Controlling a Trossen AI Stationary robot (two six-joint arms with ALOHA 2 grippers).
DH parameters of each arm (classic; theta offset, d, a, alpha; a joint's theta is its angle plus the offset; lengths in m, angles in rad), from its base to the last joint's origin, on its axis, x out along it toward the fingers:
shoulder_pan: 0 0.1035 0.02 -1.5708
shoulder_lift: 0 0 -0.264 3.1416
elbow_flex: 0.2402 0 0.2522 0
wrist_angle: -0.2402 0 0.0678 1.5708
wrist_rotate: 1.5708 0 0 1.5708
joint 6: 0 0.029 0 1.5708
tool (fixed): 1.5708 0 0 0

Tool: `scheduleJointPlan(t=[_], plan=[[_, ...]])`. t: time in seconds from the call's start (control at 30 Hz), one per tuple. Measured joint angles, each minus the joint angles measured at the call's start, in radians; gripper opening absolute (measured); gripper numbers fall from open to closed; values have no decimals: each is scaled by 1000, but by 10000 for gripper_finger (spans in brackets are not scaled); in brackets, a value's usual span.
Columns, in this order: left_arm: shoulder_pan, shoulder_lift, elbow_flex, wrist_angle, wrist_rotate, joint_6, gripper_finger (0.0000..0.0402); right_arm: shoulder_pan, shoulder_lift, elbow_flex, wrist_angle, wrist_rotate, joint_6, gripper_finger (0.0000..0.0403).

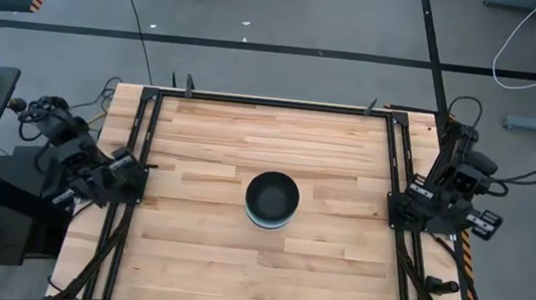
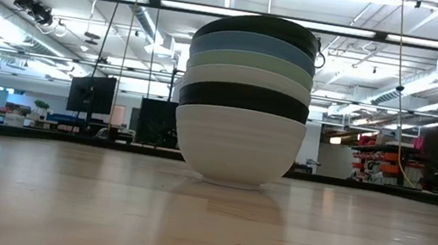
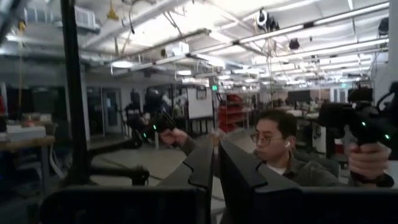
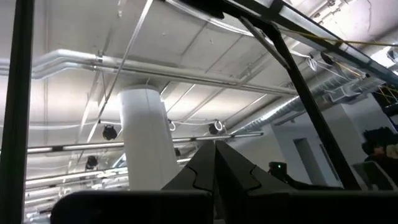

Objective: Nest bowls inside each other
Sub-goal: Return to Home Position

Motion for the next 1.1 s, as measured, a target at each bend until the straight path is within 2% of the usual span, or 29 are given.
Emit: scheduleJointPlan(t=[0.2,0.47,0.73,0.9,1.1], plan=[[0,-101,-72,9,-18,4,23,0,-12,-87,103,0,26,18],[0,-144,-135,12,-44,-5,33,0,-28,-270,334,-8,47,18],[0,-144,-167,1,-44,-12,31,0,-40,-280,311,-18,70,18],[0,-144,-235,137,-44,-64,24,0,-39,-280,308,-18,70,18],[0,-143,-304,224,-40,-98,28,0,-39,-297,313,-18,73,18]])
